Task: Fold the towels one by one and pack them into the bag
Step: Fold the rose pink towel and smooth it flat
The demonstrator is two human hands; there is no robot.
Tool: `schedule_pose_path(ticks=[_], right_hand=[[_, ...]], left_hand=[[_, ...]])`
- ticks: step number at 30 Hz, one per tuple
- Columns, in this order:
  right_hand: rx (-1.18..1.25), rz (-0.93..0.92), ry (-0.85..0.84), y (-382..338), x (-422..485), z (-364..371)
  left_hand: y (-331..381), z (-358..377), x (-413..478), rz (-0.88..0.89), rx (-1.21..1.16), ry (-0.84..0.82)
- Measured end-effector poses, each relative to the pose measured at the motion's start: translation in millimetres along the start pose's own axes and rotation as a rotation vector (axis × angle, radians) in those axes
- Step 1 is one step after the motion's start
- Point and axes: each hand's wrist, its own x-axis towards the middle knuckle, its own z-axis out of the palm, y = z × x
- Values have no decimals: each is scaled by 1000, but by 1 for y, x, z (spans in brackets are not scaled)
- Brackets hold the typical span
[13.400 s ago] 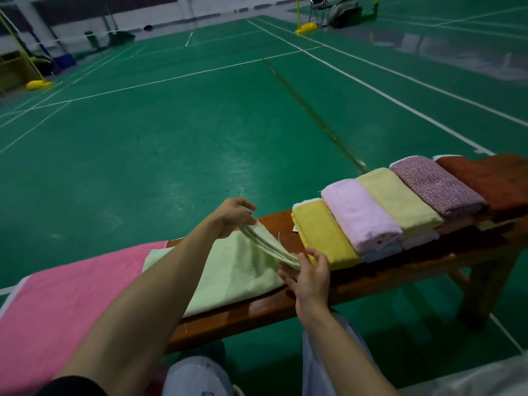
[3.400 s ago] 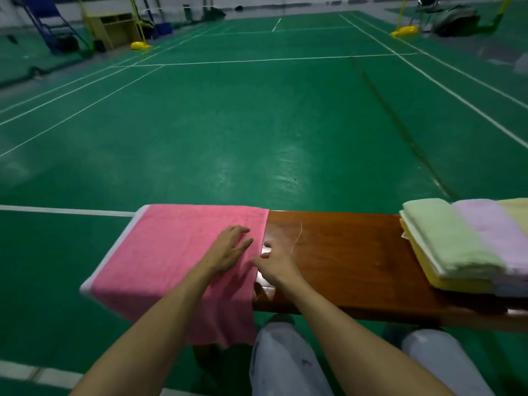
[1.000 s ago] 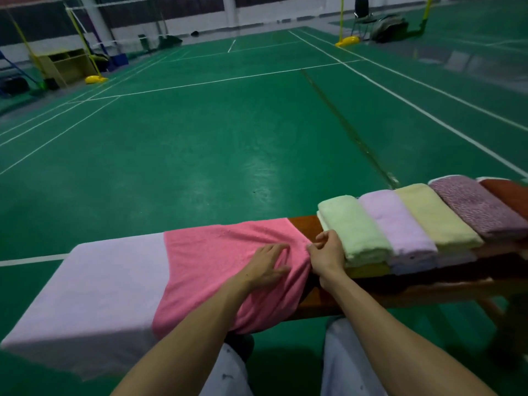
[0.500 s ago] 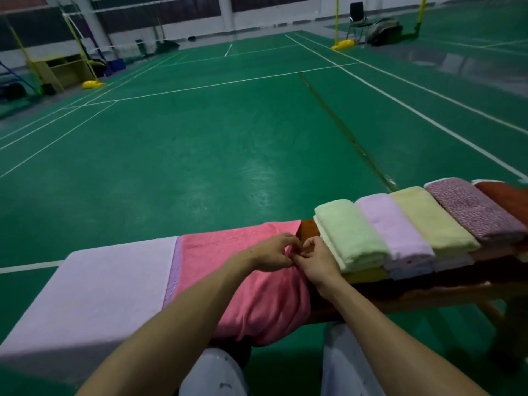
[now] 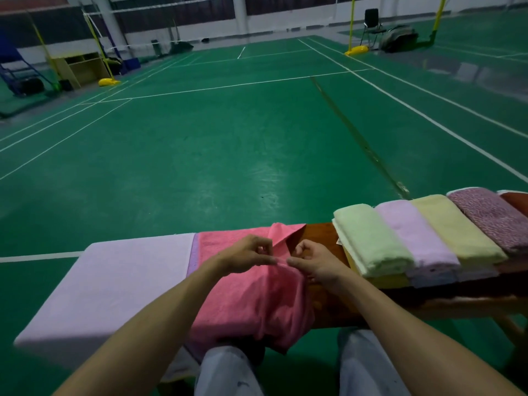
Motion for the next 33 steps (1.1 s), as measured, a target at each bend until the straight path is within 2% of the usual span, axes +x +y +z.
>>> schedule_pose_path(ticks=[6,9,16,22,26,30,33], right_hand=[[-63,53,-51,1,8,8],[-91,42,-85,4,14,14],[-425,-58,-78,-1,34,12],[-515,-126,-87,-12,59,32],[-672,-66,-190,-14,81,36],[-981,9,-228,-21,106,39],[-1004,37,-221,-29,121,47]], left_hand=[[-36,-29,-34,-100,-351,78],[-58,-47,-52,-160,-437,146],[-110,-84,-94,-283,-348,212],[-130,-94,-99,-308,-299,309],[-146,-100,-96,-339,-216,314],[-155,-107,-90,-359,-161,365],[-156,-116,-85,-374,-152,423]])
